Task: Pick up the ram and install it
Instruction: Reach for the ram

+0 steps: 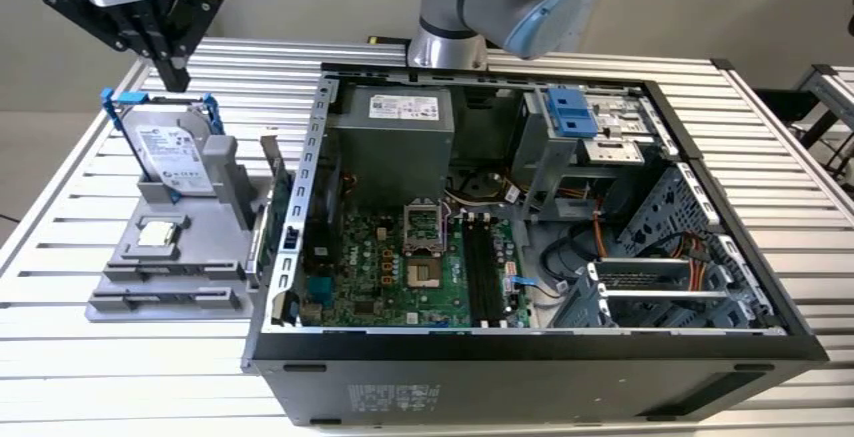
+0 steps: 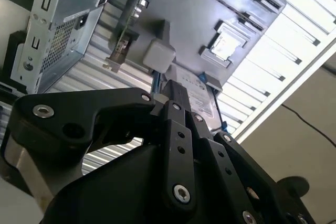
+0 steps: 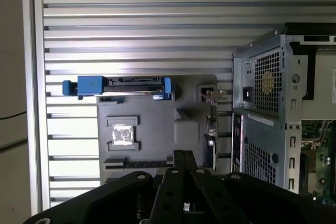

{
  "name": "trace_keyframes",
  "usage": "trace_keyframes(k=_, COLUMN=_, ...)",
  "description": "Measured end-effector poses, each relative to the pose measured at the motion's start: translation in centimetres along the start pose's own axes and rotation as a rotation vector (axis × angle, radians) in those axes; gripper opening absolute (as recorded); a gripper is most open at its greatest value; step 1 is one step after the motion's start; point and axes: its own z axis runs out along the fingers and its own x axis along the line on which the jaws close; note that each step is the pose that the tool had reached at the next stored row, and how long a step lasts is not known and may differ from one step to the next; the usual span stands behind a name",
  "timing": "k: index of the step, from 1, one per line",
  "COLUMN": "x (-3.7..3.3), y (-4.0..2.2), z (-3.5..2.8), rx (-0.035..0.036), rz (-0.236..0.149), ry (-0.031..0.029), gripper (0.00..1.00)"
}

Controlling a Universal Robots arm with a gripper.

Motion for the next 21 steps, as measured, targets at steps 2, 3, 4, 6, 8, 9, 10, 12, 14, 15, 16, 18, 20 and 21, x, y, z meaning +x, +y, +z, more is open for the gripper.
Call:
trace_keyframes(k=2, x=0.44, y=-0.01, z=-0.01, rx=0.0000, rz=-0.002, ry=0.0001, gripper=0.00)
trace_keyframes(k=3, x=0.67, y=-0.02, z=-0.01, rx=0.0000, rz=-0.003, ry=0.0001, gripper=0.00)
trace_keyframes(k=4, x=0.91, y=-0.02, z=-0.02, rx=-0.0001, rz=-0.003, ry=0.0002, gripper=0.00)
trace_keyframes(k=6, x=1.37, y=-0.03, z=-0.03, rx=-0.0001, rz=-0.005, ry=0.0003, gripper=0.00)
trace_keyframes(k=8, x=1.84, y=-0.05, z=-0.04, rx=-0.0001, rz=-0.007, ry=0.0004, gripper=0.00)
trace_keyframes(k=9, x=2.07, y=-0.05, z=-0.04, rx=-0.0001, rz=-0.008, ry=0.0004, gripper=0.00)
trace_keyframes(k=10, x=2.29, y=-0.05, z=-0.05, rx=-0.0001, rz=-0.009, ry=0.0005, gripper=0.00)
trace_keyframes(k=12, x=2.74, y=-0.06, z=-0.06, rx=-0.0002, rz=-0.010, ry=0.0006, gripper=0.00)
trace_keyframes(k=14, x=3.18, y=-0.07, z=-0.06, rx=-0.0002, rz=-0.012, ry=0.0006, gripper=0.00)
trace_keyframes(k=15, x=3.41, y=-0.08, z=-0.07, rx=-0.0002, rz=-0.013, ry=0.0007, gripper=0.00)
trace_keyframes(k=16, x=3.64, y=-0.08, z=-0.08, rx=-0.0002, rz=-0.013, ry=0.0007, gripper=0.00)
trace_keyframes(k=18, x=4.07, y=-0.10, z=-0.08, rx=-0.0003, rz=-0.015, ry=0.0008, gripper=0.00)
trace_keyframes(k=20, x=4.48, y=-0.11, z=-0.09, rx=-0.0003, rz=-0.017, ry=0.0008, gripper=0.00)
trace_keyframes(k=21, x=4.68, y=-0.11, z=-0.10, rx=-0.0003, rz=-0.017, ry=0.0009, gripper=0.00)
